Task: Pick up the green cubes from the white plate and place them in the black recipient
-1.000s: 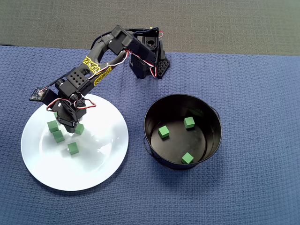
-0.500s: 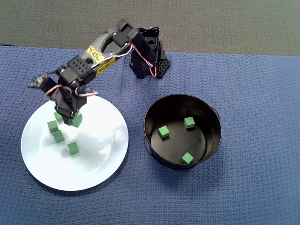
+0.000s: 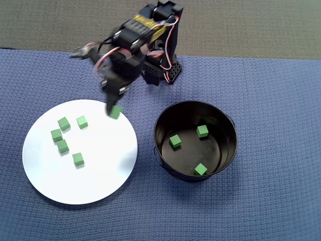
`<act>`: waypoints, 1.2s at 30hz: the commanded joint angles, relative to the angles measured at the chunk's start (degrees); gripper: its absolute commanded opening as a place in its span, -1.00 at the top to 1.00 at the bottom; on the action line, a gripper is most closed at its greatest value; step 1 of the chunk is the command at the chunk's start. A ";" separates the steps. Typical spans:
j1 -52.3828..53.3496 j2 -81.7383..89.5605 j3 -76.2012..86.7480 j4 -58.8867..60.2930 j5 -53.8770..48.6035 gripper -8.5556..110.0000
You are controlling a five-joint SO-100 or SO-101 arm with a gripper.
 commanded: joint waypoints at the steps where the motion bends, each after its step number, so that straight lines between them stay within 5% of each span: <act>1: -9.14 10.20 1.05 1.93 4.57 0.86; 14: -36.65 12.83 22.15 -16.61 13.10 0.86; 23: -39.55 10.37 23.03 -19.60 12.74 0.86; 27: -39.11 10.37 22.94 -18.72 10.37 0.17; 36: -31.82 11.07 18.81 -16.61 6.68 0.12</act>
